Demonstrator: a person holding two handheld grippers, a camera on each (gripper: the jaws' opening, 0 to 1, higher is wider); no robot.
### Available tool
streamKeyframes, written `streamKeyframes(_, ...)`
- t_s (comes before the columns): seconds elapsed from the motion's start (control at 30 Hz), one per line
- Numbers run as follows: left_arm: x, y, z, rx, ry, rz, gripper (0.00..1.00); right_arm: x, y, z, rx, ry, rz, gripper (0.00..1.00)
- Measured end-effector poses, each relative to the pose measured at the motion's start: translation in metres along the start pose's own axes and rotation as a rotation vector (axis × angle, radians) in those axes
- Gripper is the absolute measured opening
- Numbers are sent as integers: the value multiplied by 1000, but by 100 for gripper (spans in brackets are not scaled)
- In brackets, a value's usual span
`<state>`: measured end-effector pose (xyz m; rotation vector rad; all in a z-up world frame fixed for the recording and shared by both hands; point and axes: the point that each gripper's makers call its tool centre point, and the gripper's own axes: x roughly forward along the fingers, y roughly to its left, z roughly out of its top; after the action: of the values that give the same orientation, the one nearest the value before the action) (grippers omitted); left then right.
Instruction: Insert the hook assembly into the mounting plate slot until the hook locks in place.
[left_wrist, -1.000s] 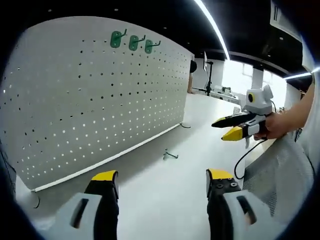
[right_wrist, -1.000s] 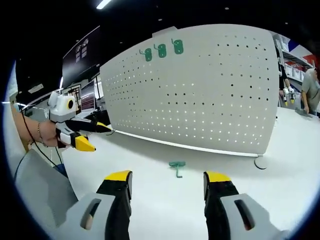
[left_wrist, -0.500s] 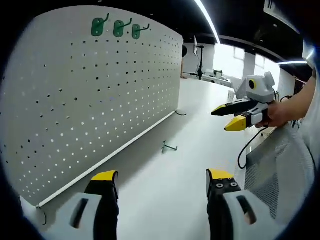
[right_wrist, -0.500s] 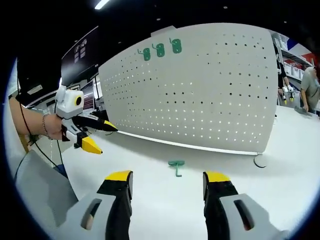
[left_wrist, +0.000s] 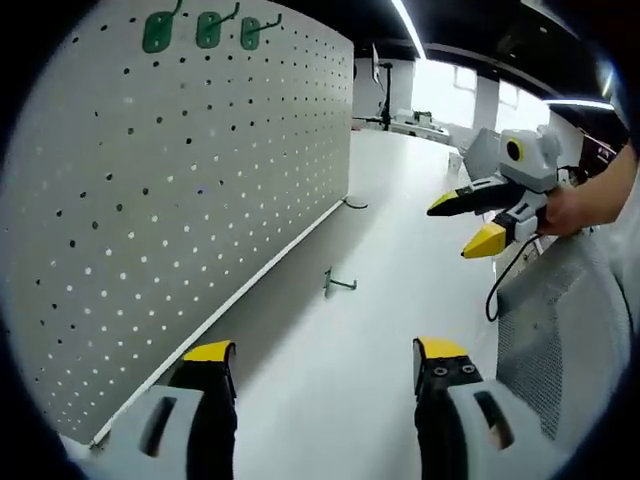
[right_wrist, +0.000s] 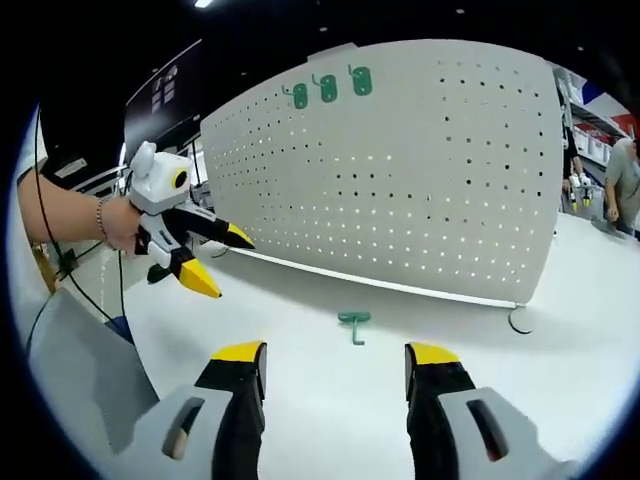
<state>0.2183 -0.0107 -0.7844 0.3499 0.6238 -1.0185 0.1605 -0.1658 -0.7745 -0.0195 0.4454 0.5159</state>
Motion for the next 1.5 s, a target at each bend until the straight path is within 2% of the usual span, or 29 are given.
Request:
streamKeyframes(0.4, 14, 8, 11, 65, 64, -50, 75, 1, -2, -5, 1, 20, -3, 54)
streamKeyframes(0.63, 24, 8, 14, 137, 103, -95, 73, 1, -2, -6, 4, 24, 0, 54)
streamKeyframes(0.93, 42, 1, 19, 166, 145, -163, 72, 0, -3, -6, 7, 22, -5, 53)
streamKeyframes(1.03, 48, -2, 21, 213, 156, -171, 71, 0, -4, -7, 15, 21, -8, 53)
streamKeyframes(1.17, 58, -5, 16, 234, 193, -185, 71, 0, -6, -8, 19, 24, -11, 53)
streamKeyframes(1.5, 74, -7, 22, 289, 227, -217, 72, 0, -6, -8, 13, 27, -15, 53)
